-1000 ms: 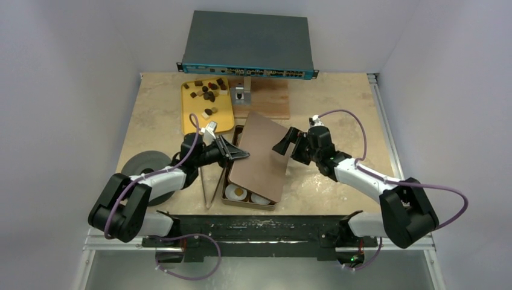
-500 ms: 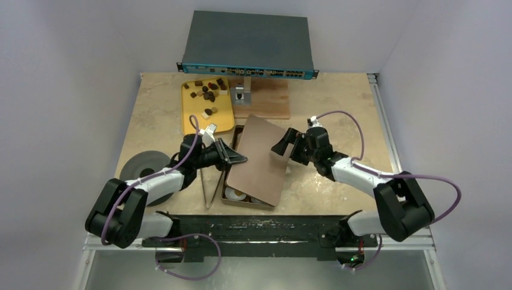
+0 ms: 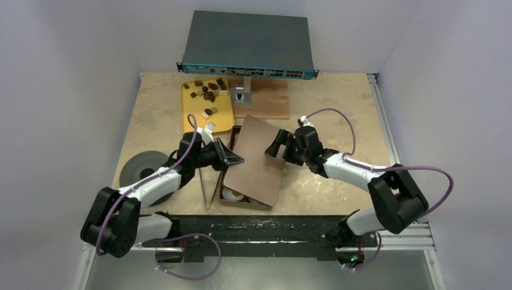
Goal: Pack the chocolate
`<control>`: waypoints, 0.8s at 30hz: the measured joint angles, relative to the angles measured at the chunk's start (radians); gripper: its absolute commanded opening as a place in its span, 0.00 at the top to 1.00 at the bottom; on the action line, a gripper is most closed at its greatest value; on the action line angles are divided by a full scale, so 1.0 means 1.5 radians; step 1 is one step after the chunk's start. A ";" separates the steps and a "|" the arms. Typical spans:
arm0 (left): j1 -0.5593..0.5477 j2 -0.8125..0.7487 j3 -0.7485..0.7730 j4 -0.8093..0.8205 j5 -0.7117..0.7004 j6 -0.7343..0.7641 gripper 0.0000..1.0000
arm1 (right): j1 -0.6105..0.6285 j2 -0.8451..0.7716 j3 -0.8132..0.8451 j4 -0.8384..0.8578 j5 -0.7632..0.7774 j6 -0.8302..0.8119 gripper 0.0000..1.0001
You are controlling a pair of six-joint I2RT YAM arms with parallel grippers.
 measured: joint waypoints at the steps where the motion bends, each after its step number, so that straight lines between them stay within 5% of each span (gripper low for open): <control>1: 0.000 -0.003 0.006 -0.013 -0.003 0.006 0.80 | 0.007 0.007 0.008 -0.007 0.009 -0.001 0.01; 24: 0.003 -0.095 0.055 -0.317 -0.164 0.144 0.55 | 0.074 0.064 0.069 -0.059 0.077 -0.007 0.02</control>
